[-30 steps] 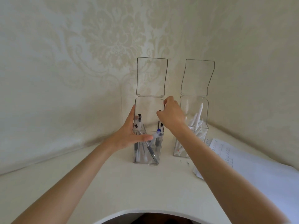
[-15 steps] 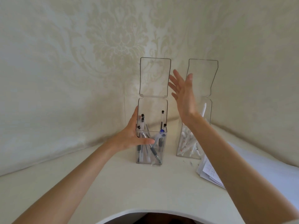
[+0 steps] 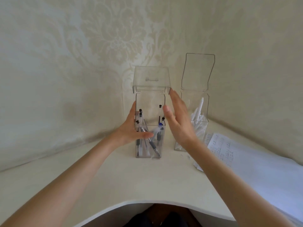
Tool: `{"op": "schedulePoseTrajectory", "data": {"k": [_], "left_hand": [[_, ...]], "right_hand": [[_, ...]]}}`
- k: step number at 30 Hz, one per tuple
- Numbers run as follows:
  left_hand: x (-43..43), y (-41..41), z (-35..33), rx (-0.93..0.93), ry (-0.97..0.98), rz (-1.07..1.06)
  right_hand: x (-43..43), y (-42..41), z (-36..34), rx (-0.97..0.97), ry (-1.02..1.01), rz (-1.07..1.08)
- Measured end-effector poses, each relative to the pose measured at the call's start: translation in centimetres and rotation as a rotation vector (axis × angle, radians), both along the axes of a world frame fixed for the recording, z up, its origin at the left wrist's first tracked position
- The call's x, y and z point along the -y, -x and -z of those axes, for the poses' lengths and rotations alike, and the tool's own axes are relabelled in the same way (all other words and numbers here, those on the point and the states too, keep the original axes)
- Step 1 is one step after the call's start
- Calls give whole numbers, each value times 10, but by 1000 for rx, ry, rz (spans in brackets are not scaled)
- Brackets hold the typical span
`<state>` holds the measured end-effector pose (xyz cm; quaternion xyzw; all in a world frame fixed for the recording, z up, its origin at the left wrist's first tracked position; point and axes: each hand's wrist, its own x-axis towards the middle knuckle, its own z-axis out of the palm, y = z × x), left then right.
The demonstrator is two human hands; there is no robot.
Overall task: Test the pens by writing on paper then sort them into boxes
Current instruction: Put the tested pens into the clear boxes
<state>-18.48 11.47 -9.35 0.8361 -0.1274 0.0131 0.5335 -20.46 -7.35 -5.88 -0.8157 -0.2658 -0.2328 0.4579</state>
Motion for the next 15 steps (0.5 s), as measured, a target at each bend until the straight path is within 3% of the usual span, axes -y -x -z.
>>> {"op": "schedulePoseTrajectory", "data": {"k": [4, 9, 15], "left_hand": [[0, 1, 0, 35, -25, -2], [4, 5, 3, 81, -19, -30], [10, -2, 8, 202, -37, -31]], "right_hand": [[0, 7, 24, 71, 119, 54], [4, 7, 55, -3, 181, 72], [-11, -1, 59, -241, -13, 54]]}}
